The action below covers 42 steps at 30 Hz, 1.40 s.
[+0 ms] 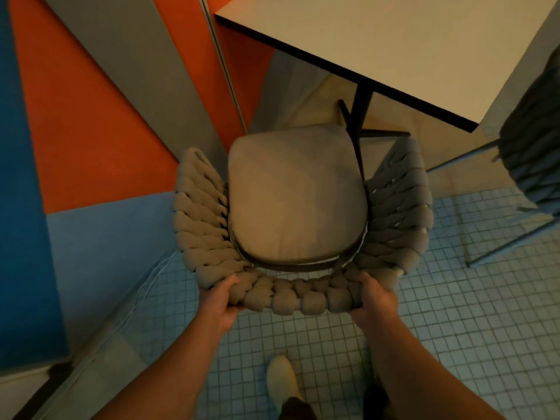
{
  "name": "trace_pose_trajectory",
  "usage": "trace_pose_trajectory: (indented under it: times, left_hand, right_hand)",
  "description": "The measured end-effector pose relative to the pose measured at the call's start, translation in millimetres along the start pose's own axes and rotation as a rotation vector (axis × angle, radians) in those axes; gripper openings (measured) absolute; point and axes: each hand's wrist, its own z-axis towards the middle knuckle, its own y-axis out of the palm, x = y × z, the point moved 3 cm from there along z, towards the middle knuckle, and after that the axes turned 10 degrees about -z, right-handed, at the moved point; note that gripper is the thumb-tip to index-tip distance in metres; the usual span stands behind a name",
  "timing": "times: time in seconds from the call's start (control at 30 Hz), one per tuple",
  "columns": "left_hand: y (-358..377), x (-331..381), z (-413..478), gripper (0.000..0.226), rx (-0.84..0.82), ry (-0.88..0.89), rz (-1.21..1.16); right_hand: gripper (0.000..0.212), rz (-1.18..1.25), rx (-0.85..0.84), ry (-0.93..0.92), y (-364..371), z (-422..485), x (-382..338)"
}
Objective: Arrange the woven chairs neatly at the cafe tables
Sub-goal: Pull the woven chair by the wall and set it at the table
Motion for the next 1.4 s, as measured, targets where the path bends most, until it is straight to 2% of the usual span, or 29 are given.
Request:
trace_pose_trajectory:
  times: [0.27, 0.47, 0.7, 0.8, 0.93, 1.13, 1.23, 1.4]
  left_hand:
    - [1.4, 21.5, 11.2, 0.045, -0.077, -0.038, 0.087]
    - [0.0, 20.4, 7.6, 0.043, -0.055, -0.013, 0.129]
    - [4.6, 23.2, 5.1, 0.035, -0.108, 0.003, 0.092]
    - [4.1, 19.7, 5.8, 0.042, -0.08, 0.002, 0.077]
    - [2.9, 22.1, 11.0, 0.045, -0.018, 0.104, 0.065]
    - [-2.3, 37.3, 18.8, 0.039, -0.057, 0.086, 0.068]
    - [-11.7, 54.7, 31.7, 0.053, -0.066, 0.077, 0.101]
    - [-19.9, 83.5, 46.8, 0.05, -0.096, 0.068, 0.152]
  right_hand:
    - [0.042, 0.106, -0.018, 0.006, 8.7, -14.8, 19.0]
    - [0.065, 0.145, 0.019, 0.02, 18.9, -28.5, 39.0]
    - [0.056, 0.141, -0.025, 0.04, 23.8, -23.5, 42.4]
    - [0.055, 0.15, 0.012, 0.041, 23.5, -20.8, 43.7]
    - [0.049, 0.158, 0.035, 0.041, 27.7, -24.1, 44.0]
    - [0.042, 0.21, 0.038, 0.047, 38.5, -35.9, 52.9]
    - [0.044, 0.24, 0.031, 0.032, 51.9, -41.9, 70.8]
    - [0.047, 0.297, 0.086, 0.026, 74.5, -56.6, 96.2]
